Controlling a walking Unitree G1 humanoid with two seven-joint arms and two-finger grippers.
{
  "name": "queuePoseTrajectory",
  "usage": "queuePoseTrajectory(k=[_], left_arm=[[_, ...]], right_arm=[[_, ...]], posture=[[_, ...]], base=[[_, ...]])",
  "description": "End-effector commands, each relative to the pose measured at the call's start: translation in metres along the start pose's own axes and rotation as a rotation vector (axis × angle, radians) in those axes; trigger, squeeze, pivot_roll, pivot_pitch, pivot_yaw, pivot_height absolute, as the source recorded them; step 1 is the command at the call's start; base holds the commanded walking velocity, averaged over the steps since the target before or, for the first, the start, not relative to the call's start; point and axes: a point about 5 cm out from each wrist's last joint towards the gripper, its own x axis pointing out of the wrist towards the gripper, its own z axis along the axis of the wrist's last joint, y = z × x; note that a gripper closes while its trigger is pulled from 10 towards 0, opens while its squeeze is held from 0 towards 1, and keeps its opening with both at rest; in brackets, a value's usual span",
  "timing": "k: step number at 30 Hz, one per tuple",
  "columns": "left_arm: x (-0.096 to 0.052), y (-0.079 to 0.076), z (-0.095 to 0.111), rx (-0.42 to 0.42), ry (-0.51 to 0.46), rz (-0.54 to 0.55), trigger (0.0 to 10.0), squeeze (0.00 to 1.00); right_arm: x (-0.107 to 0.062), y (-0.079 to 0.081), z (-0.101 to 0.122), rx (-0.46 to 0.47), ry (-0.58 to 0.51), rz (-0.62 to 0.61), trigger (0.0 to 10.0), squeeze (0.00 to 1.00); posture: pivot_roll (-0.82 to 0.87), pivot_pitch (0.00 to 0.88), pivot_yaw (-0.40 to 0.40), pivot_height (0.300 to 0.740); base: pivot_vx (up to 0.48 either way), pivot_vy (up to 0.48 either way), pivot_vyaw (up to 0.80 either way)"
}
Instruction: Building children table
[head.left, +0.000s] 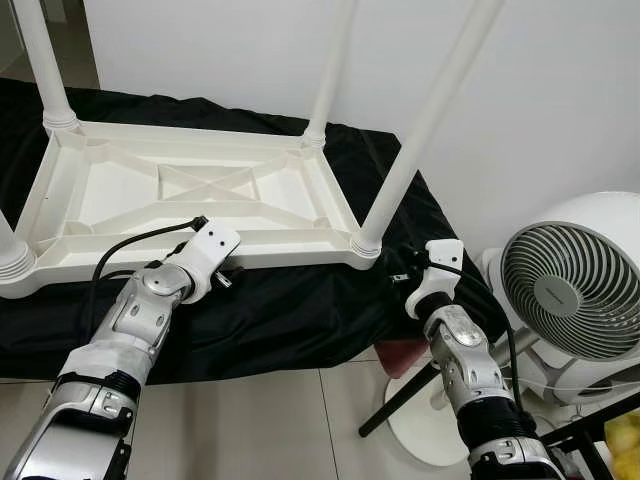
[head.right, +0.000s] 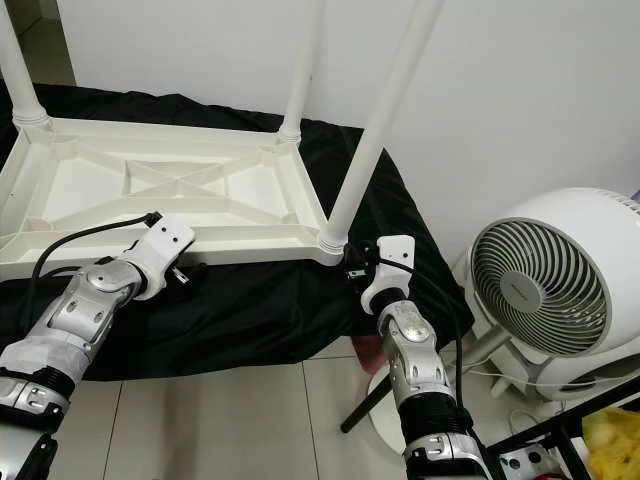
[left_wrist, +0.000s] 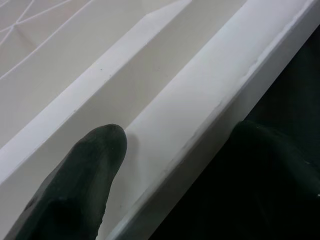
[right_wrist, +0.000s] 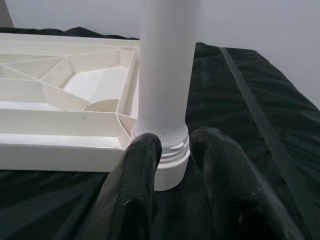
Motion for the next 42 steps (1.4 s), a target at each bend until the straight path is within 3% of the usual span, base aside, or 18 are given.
queuePoseTrajectory(k=[1,7,8,10,11,16,17,24,29,30,31,32,34,36,39,40,42], left_arm=[[0.001,0.004,-0.011,-0.022,0.062,-0.009,10.0,0.00],[0.003,0.007,-0.002,-0.056,0.027,-0.054,9.9,0.00],[0.003,0.008,0.000,-0.068,0.020,-0.062,8.5,0.00],[0.003,0.007,0.001,-0.070,0.014,-0.067,8.1,0.00],[0.003,0.006,0.003,-0.077,0.005,-0.076,3.8,0.00],[0.004,0.005,0.004,-0.079,0.001,-0.082,3.8,0.00],[0.005,0.004,0.006,-0.084,-0.006,-0.080,0.0,0.00],[0.009,0.000,0.015,-0.104,-0.037,-0.061,0.0,0.00],[0.016,-0.021,0.038,-0.117,-0.132,-0.066,0.0,0.00],[0.019,-0.039,0.053,-0.124,-0.197,-0.105,0.0,0.00],[0.019,-0.039,0.053,-0.124,-0.197,-0.105,0.0,0.00],[0.020,-0.050,0.061,-0.125,-0.228,-0.127,3.5,0.00],[0.020,-0.056,0.065,-0.128,-0.245,-0.140,3.5,0.00],[0.019,-0.080,0.078,-0.105,-0.303,-0.227,4.2,0.00],[0.018,-0.087,0.081,-0.097,-0.317,-0.255,4.2,0.00],[0.018,-0.097,0.084,-0.098,-0.325,-0.278,10.0,0.00],[0.017,-0.110,0.090,-0.082,-0.357,-0.301,10.0,0.00]], right_arm=[[-0.003,-0.006,0.001,-0.004,-0.003,-0.021,10.0,0.00],[-0.005,-0.006,0.003,-0.007,-0.013,-0.033,10.0,0.00],[-0.006,-0.006,0.003,-0.006,-0.018,-0.035,10.0,0.00],[-0.006,-0.005,0.004,-0.004,-0.025,-0.034,10.0,0.00],[-0.007,-0.004,0.005,0.000,-0.032,-0.032,10.0,0.00],[-0.007,-0.004,0.005,0.003,-0.036,-0.031,10.0,0.00],[-0.008,-0.002,0.006,0.007,-0.043,-0.031,10.0,0.00],[-0.009,0.003,0.005,0.016,-0.045,-0.028,10.0,0.00],[-0.010,0.003,0.005,0.014,-0.044,-0.031,10.0,0.00],[-0.010,0.003,0.005,0.011,-0.041,-0.031,10.0,0.00],[-0.010,0.003,0.005,0.011,-0.041,-0.031,10.0,0.00],[-0.009,0.003,0.005,0.011,-0.040,-0.030,10.0,0.00],[-0.009,0.003,0.005,0.011,-0.038,-0.030,10.0,0.00],[-0.009,0.003,0.005,0.011,-0.037,-0.027,10.0,0.00],[-0.009,0.003,0.005,0.011,-0.036,-0.026,10.0,0.00],[-0.009,0.004,0.006,0.011,-0.037,-0.025,10.0,0.00],[-0.008,0.005,0.006,0.011,-0.038,-0.025,10.0,0.00]], posture=[[-0.01,0.006,-0.159,0.740],[-0.01,0.006,-0.149,0.740],[-0.01,0.006,-0.149,0.740],[-0.01,0.008,-0.148,0.740],[-0.01,0.008,-0.147,0.740],[-0.01,0.008,-0.146,0.740],[-0.01,0.009,-0.145,0.740],[-0.02,0.010,-0.143,0.740],[-0.02,0.012,-0.151,0.740],[-0.02,0.012,-0.155,0.740],[-0.02,0.012,-0.155,0.740],[-0.02,0.013,-0.158,0.740],[-0.02,0.013,-0.159,0.740],[-0.01,0.012,-0.159,0.740],[-0.01,0.012,-0.159,0.740],[-0.02,0.012,-0.156,0.740],[-0.02,0.012,-0.154,0.740]], base=[[0.000,0.000,0.00],[0.000,0.000,0.00],[0.000,0.000,0.00],[0.000,0.000,0.00],[0.000,0.000,0.00],[0.000,0.000,0.00],[0.000,0.000,0.00],[0.000,0.000,0.00],[0.000,0.000,0.00],[0.000,0.000,0.00],[0.000,0.000,0.00],[0.000,0.000,0.00],[0.000,0.000,0.00],[0.000,0.000,0.00],[0.000,0.000,0.00],[0.000,0.000,0.00],[0.000,0.000,0.00]])
